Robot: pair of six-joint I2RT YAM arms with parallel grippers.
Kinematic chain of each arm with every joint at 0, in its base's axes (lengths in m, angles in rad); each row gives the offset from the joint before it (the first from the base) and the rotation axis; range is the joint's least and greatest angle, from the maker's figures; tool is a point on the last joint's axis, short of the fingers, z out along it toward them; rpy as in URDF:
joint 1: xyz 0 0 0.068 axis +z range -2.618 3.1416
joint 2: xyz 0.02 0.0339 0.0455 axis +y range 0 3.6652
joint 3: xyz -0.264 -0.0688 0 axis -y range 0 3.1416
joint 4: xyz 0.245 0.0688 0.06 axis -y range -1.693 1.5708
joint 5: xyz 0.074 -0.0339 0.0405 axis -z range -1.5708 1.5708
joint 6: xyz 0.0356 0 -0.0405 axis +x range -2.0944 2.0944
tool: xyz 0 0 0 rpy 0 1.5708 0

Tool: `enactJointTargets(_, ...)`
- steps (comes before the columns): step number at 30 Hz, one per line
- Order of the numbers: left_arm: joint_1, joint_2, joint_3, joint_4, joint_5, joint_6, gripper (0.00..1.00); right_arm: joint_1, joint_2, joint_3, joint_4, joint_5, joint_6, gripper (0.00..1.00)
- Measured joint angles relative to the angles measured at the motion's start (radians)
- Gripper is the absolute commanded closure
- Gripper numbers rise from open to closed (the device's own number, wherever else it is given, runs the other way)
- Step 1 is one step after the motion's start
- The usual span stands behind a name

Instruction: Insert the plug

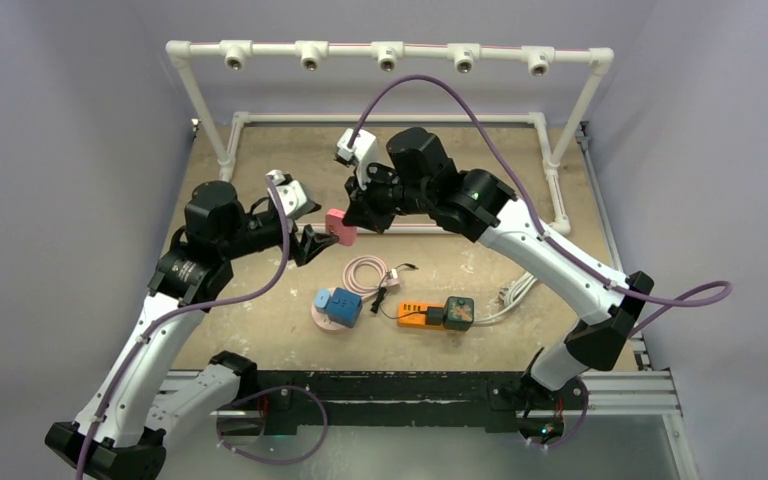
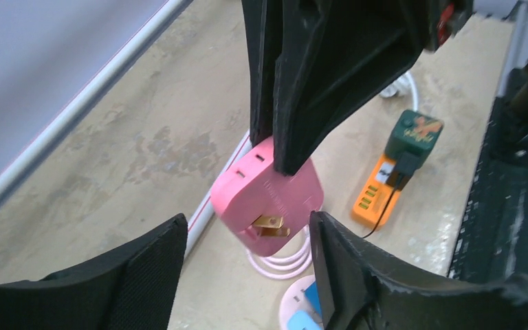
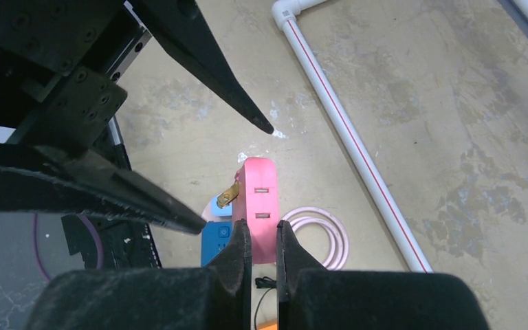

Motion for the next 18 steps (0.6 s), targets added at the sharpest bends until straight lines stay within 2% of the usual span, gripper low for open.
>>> enactJointTargets(6, 0.000, 0.010, 0.007, 0.039, 0.057, -0.087, 0.33, 0.007, 0.017, 0.024, 0.004, 0.005, 0.000, 1.00)
enactJointTargets(18, 0.000, 0.027, -0.001, 0.033, -0.004, -0.063, 0.63, 0.020, 0.045, 0.053, -0.003, 0.006, -0.004, 1.00)
